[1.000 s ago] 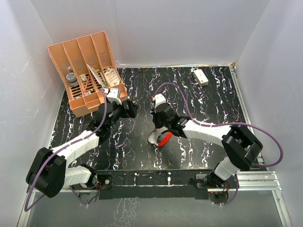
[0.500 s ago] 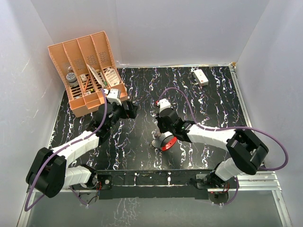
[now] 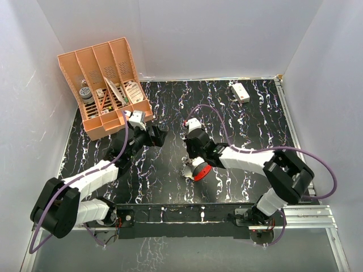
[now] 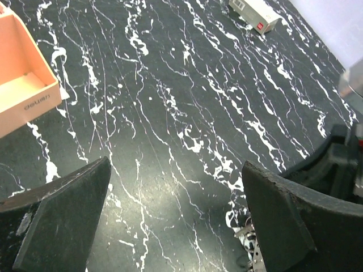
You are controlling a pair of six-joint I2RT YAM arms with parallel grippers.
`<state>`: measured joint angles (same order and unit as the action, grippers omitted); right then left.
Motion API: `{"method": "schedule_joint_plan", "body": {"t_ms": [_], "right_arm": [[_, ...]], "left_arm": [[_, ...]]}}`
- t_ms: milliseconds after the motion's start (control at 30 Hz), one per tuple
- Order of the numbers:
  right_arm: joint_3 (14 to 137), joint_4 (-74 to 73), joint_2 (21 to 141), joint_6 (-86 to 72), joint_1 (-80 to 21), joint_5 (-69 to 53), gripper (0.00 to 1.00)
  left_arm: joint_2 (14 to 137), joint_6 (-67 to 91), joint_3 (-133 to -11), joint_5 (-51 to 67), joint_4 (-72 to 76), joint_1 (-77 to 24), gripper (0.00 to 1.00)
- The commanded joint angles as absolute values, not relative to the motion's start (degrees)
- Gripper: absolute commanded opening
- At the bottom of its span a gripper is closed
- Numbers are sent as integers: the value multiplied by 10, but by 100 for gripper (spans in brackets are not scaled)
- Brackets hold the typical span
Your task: Put the keys on the keyring
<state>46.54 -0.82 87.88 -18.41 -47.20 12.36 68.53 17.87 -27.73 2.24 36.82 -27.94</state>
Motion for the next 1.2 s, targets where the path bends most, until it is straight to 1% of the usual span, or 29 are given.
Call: {"method": "schedule_joint_plan", "body": {"t_ms": [0, 333, 933, 1167], "right_arm": [[521, 29, 917, -193, -469, 135, 0], [574, 35, 956, -186, -466, 144, 0], [577, 44, 962, -182, -461, 134, 0], [616, 43, 994, -188, -456, 144, 0]], "left_arm": [[655, 179, -269, 32, 386, -280, 99], [645, 171, -266, 13, 374, -280, 99], [672, 166, -271, 14, 381, -280, 99], [668, 167, -269, 14, 381, -281, 99]]}}
